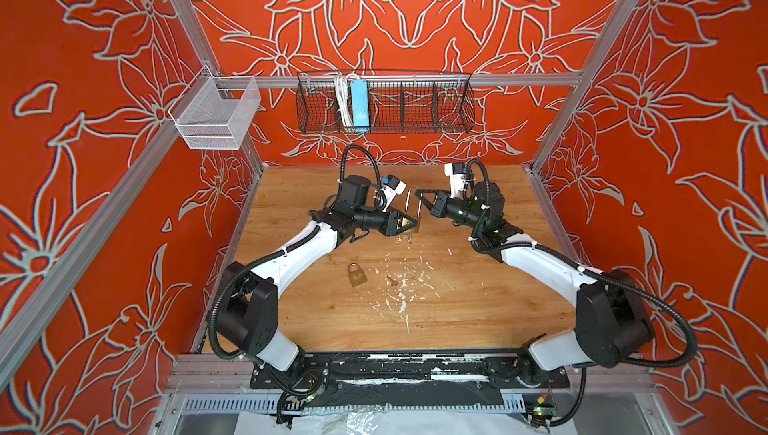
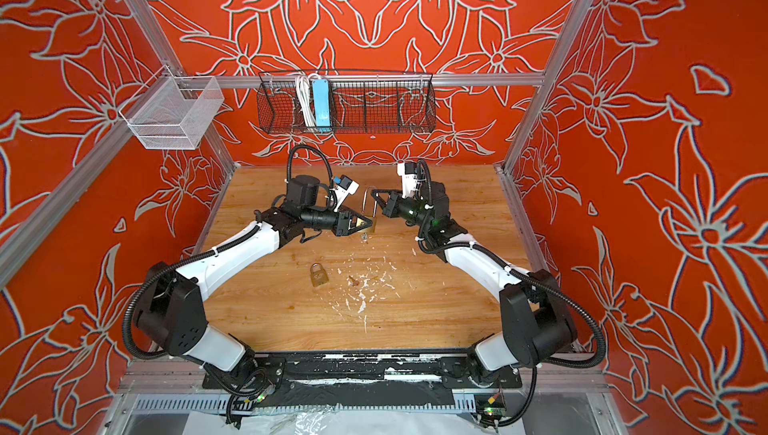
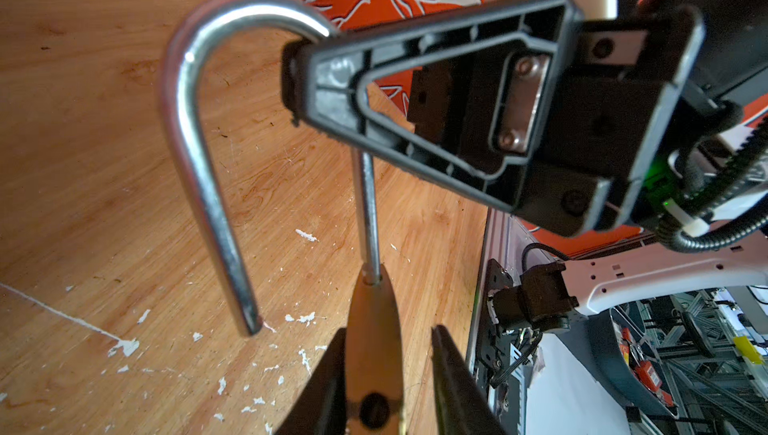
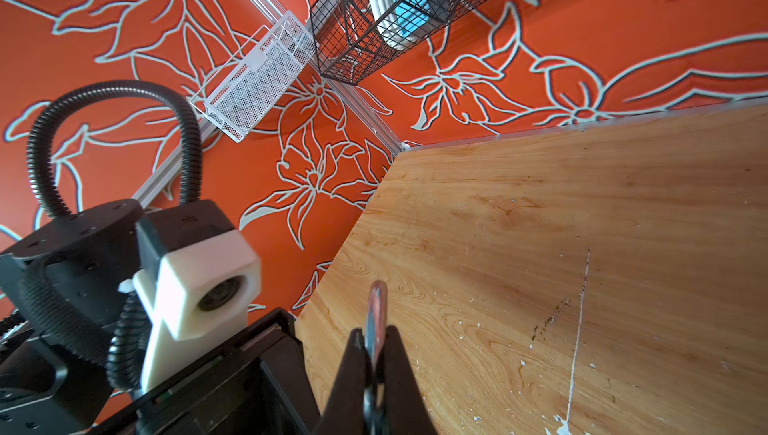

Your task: Unlock with the key

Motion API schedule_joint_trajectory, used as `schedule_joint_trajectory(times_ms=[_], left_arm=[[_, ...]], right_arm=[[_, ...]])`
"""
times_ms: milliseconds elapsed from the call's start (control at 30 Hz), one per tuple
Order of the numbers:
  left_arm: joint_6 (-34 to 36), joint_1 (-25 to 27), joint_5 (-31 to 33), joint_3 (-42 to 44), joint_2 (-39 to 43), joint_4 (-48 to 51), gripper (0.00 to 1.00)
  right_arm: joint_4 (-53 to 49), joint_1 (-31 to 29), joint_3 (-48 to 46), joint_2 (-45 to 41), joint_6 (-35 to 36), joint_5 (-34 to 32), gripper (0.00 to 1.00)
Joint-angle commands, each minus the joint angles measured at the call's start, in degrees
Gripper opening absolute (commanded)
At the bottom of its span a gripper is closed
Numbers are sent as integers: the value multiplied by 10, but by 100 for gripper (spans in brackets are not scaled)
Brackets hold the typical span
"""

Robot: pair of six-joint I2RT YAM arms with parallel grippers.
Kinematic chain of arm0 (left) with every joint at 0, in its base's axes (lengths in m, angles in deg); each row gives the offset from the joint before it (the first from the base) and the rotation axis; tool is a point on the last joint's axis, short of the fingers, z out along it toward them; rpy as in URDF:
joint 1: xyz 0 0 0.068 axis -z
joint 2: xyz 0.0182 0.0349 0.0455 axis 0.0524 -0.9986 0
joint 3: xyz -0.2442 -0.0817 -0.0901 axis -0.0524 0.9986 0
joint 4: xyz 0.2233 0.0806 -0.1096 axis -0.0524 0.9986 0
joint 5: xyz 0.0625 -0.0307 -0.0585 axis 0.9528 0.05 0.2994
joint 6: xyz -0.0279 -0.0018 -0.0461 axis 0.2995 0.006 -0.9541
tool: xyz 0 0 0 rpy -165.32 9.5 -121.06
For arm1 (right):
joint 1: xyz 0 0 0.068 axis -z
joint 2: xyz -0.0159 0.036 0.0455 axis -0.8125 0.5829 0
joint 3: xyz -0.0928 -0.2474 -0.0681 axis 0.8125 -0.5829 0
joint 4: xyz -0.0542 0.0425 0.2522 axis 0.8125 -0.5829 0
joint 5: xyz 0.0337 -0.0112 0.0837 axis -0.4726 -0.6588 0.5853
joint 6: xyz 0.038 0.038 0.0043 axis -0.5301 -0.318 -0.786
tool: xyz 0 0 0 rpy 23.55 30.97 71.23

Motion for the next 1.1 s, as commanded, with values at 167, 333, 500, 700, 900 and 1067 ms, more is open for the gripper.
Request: schedule_joint_trajectory(times_ms=[167,333,500,700,900,1067], left_arm=[[16,13,0,-26,-4,3,37],[11,13,10,-33,-11,12,34],[8,13,14,-35,-15,16,31],[7,13,15,-40,-19,24,31],[6,13,8,-43,-24,25,33],[3,13,4,-44,-27,24,33]], right_arm=[[0,-3,31,-28,17,-34,0],[0,-2,32,-33,18,-40,0],[-3,-2,33,-37,21,-48,0],[-1,-2,30,-41,23,-59,0],[0,-2,24,-50,24,-81,0],[5,-2,21,-52,20,-87,0]])
